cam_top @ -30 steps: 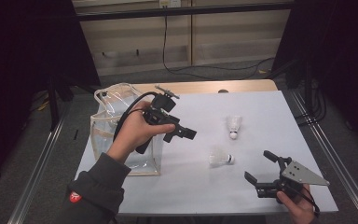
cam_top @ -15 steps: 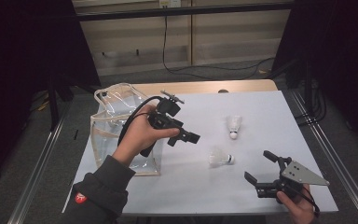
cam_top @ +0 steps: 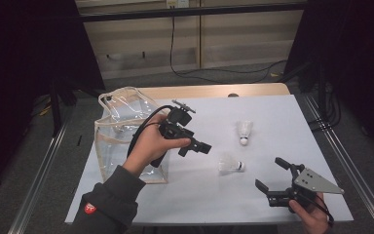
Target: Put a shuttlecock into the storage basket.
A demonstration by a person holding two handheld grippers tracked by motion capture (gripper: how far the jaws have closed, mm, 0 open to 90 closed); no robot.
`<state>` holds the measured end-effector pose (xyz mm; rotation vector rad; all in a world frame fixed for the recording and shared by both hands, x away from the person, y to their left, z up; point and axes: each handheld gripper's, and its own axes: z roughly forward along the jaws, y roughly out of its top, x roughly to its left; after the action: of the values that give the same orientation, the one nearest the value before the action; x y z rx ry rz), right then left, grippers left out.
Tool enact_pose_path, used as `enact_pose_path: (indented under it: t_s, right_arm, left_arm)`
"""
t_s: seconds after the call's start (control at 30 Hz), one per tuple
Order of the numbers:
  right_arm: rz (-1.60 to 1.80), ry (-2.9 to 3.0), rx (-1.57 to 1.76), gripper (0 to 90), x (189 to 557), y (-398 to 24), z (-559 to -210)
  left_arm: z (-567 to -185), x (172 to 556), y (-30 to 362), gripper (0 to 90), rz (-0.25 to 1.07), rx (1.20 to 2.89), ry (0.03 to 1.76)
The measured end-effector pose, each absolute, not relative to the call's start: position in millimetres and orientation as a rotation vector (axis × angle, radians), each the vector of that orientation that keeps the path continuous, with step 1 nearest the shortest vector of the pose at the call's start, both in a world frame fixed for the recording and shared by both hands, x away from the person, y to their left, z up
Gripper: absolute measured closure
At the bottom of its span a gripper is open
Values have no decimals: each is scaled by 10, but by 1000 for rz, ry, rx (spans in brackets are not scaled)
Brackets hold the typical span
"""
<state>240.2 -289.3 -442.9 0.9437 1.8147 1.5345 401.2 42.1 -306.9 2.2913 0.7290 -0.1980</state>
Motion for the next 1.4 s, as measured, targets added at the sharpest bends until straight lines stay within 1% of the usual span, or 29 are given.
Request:
enact_pose_path:
  t_s: [0.77, 1.4]
  right_arm:
    - [1530, 1823, 941, 17, 2404, -2896, -4431]
    - [1533, 1818, 940, 17, 2404, -2896, -4428]
  left_arm:
    - [-3290, 3998, 296, 127, -197, 2307, 758]
    - [-3431, 3988, 194, 127, -199, 2322, 735]
